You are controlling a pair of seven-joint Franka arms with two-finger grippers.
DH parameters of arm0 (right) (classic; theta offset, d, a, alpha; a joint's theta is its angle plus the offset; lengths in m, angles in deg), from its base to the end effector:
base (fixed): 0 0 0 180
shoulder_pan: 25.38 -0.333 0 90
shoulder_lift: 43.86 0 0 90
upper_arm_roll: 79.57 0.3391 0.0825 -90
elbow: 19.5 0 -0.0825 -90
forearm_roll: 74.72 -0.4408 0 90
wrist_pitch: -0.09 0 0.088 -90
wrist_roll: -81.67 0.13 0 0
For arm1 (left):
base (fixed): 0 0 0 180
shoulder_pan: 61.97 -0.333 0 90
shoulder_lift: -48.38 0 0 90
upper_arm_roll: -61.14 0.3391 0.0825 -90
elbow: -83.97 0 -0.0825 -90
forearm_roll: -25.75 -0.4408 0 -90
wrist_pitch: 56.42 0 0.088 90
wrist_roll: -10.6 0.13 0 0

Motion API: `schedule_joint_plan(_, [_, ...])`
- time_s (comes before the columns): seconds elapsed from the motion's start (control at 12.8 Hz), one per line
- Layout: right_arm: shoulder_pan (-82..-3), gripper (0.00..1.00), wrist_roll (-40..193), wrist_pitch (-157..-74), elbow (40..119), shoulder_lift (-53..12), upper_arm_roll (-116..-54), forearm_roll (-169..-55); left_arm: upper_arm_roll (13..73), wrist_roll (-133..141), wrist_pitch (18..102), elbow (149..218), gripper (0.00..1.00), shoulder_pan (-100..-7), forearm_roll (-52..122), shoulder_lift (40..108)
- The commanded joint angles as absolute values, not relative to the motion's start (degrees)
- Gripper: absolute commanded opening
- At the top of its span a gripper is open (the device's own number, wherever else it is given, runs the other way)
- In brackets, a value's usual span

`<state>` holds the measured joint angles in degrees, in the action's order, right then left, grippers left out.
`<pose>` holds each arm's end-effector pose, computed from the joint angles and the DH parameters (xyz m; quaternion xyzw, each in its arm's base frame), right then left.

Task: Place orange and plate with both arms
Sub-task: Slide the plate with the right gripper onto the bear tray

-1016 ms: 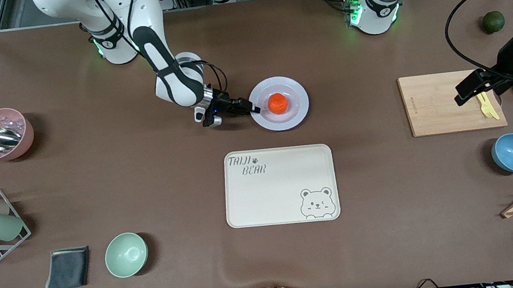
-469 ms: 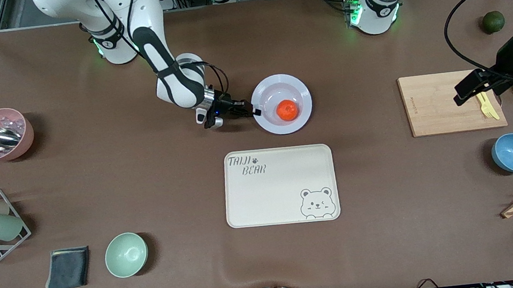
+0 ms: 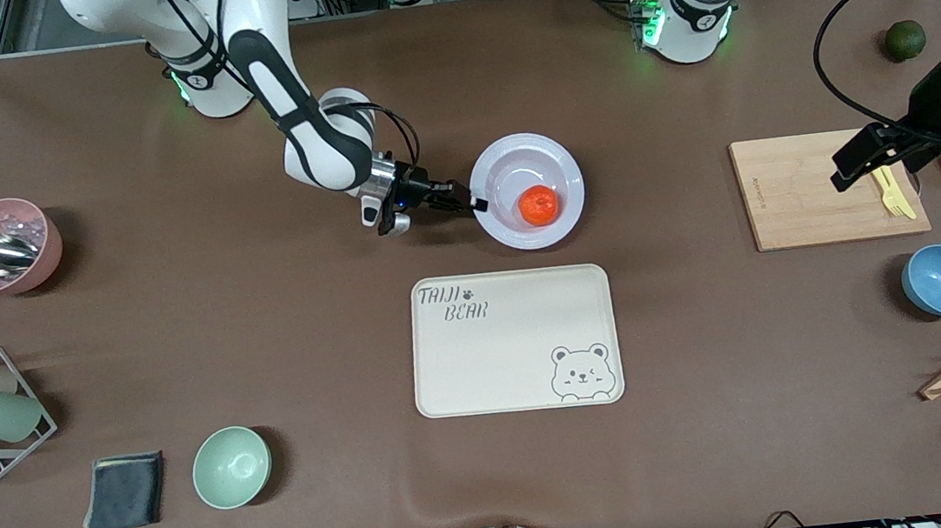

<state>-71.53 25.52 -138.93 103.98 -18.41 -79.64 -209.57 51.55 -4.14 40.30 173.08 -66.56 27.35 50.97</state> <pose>0.4137 0.4487 0.1421 -0.8215 0.1709 -0.0148 0.5438 0.6371 -0.0568 0.6161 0.9952 0.0861 0.0404 0.0250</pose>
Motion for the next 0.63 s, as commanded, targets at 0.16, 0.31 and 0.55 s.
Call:
schedule_joint_plan(0.16, [-66.18, 0.00, 28.04, -139.21, 101.02, -20.05, -79.48, -210.95, 50.69, -3.55, 40.26, 174.23, 1.00, -66.63, 27.86, 49.69])
schedule_joint_plan(0.31, [-64.51, 0.00, 29.72, -142.97, 96.20, -18.30, -79.57, -210.86, 50.51, -3.64, 40.34, 174.32, 1.00, -66.63, 27.86, 49.87])
schedule_joint_plan(0.55, [-62.39, 0.00, 30.16, -145.37, 88.11, -12.42, -79.66, -210.86, 50.51, -3.64, 40.78, 174.23, 1.00, -66.63, 27.77, 50.31])
